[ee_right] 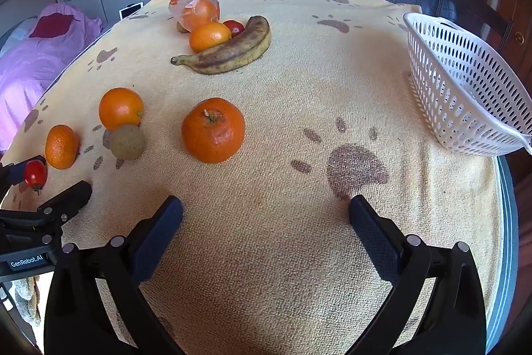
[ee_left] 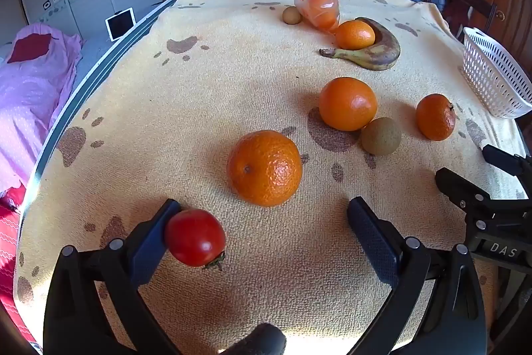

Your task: Organize fruits

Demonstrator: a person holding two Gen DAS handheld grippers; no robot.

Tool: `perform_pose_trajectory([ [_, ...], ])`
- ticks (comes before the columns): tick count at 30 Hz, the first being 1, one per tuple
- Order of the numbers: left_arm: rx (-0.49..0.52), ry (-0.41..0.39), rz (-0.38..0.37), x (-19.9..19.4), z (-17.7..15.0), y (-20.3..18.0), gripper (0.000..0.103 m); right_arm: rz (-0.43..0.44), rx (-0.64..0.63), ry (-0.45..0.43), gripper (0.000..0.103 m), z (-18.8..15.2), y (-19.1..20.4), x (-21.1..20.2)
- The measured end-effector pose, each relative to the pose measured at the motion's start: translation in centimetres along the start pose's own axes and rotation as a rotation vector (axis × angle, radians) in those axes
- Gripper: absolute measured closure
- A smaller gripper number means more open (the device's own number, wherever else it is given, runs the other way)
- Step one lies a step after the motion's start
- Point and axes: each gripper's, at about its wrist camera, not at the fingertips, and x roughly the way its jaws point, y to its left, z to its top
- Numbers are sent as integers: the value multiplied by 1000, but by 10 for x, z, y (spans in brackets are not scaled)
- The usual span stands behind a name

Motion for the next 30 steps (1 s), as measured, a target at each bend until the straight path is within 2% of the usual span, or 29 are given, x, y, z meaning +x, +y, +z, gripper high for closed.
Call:
perform_pose_trajectory([
  [30, 3, 7, 4, 1, 0, -2, 5, 24, 9, 3, 2, 0, -4, -1],
])
